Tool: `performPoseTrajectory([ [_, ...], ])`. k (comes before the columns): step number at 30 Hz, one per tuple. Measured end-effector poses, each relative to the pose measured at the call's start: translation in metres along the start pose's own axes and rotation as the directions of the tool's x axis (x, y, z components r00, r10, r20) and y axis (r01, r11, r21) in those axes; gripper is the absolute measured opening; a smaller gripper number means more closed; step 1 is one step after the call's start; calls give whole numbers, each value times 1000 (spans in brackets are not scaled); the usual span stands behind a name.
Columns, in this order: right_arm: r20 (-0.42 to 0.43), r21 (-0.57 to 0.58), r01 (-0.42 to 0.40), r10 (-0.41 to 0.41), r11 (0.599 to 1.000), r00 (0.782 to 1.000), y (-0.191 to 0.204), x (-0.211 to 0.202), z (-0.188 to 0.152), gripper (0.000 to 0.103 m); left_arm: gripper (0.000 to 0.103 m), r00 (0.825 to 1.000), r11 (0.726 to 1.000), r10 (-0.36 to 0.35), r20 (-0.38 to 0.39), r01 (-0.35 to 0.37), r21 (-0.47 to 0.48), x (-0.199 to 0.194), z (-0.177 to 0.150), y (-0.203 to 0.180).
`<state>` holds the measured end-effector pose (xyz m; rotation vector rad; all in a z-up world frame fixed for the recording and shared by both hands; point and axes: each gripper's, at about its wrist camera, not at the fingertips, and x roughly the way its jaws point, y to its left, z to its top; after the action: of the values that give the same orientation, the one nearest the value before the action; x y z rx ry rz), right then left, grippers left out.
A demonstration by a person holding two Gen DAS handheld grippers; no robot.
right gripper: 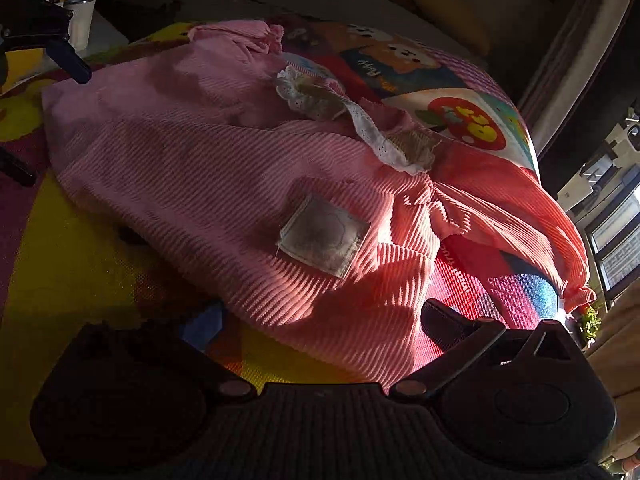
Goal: Fold clothes
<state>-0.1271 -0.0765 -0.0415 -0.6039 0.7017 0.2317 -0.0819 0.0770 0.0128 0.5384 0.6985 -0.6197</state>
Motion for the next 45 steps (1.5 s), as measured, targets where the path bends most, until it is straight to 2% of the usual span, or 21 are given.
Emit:
performPoseTrajectory([
  [2, 50, 46, 110, -113, 993, 992, -10, 4, 16, 103, 103, 1000, 1000, 25, -6, -25, 16, 2, -1, -3],
  [3, 72, 93, 138, -145, 986, 987, -20, 4, 23, 103, 103, 999, 999, 38, -8, -37, 25, 4, -1, -4],
  [6, 123, 199, 179, -206, 964, 971, -43, -1, 39, 103, 103, 988, 988, 152, 5, -152, 38, 11, 4, 0],
  [8, 135, 186, 179, -205, 966, 969, -45, -4, 41, 103, 103, 953, 952, 303, 4, -303, 29, 20, 10, 15],
  [10, 134, 147, 156, -176, 977, 975, -38, -6, 39, 103, 103, 918, 917, 397, -1, -397, -35, 24, 15, 40],
  [14, 135, 71, 35, -44, 997, 990, -11, -13, 30, 103, 103, 862, 836, 507, 10, -488, -250, 11, 32, 102],
  [16, 137, 13, -2, 0, 1000, 991, 6, -14, 29, 103, 103, 850, 814, 526, 31, -493, -307, 0, 42, 122],
  [19, 123, -74, 0, 9, 997, 992, 27, -3, 33, 103, 103, 863, 828, 501, 59, -459, -323, -11, 44, 124],
  [21, 137, -86, 109, -96, 990, 986, 22, 8, 37, 103, 103, 872, 838, 483, 77, -434, -330, -18, 44, 125],
  [22, 153, -57, 186, -176, 981, 972, 13, 11, 40, 103, 103, 877, 843, 473, 87, -422, -334, -21, 44, 125],
  [24, 175, 60, 331, -336, 942, 926, -18, 12, 47, 103, 103, 885, 852, 454, 105, -397, -341, -28, 45, 126],
  [26, 182, 160, 369, -395, 916, 901, -44, 8, 54, 103, 103, 892, 861, 435, 124, -372, -347, -35, 46, 126],
  [29, 196, 197, 362, -398, 911, 896, -63, 3, 62, 103, 103, 937, 923, 325, 128, -284, -259, -23, 44, 96],
  [31, 204, 185, 375, -409, 908, 890, -63, 7, 66, 103, 103, 961, 956, 246, 123, -219, -195, -15, 42, 76],
  [34, 202, 190, 365, -400, 912, 894, -62, 15, 70, 103, 103, 986, 988, 125, 106, -115, -100, -2, 40, 44],
  [36, 197, 187, 347, -381, 919, 904, -59, 17, 69, 103, 103, 995, 998, 45, 89, -42, -38, 7, 39, 23],
  [37, 193, 178, 337, -368, 925, 909, -57, 18, 68, 103, 103, 996, 998, 66, 58, -66, -9, 17, 37, 16],
  [39, 175, 133, 307, -327, 942, 929, -49, 20, 62, 103, 103, 984, 983, 176, 8, -176, 47, 36, 33, 9],
  [42, 103, 14, 255, -256, 967, 961, -32, 26, 36, 103, 103, 950, 950, 311, -3, -311, -9, 41, 30, 34],
  [45, 41, -50, 291, -289, 955, 956, -22, 34, 5, 103, 103, 924, 913, 382, -28, -382, -141, 32, 23, 75],
])
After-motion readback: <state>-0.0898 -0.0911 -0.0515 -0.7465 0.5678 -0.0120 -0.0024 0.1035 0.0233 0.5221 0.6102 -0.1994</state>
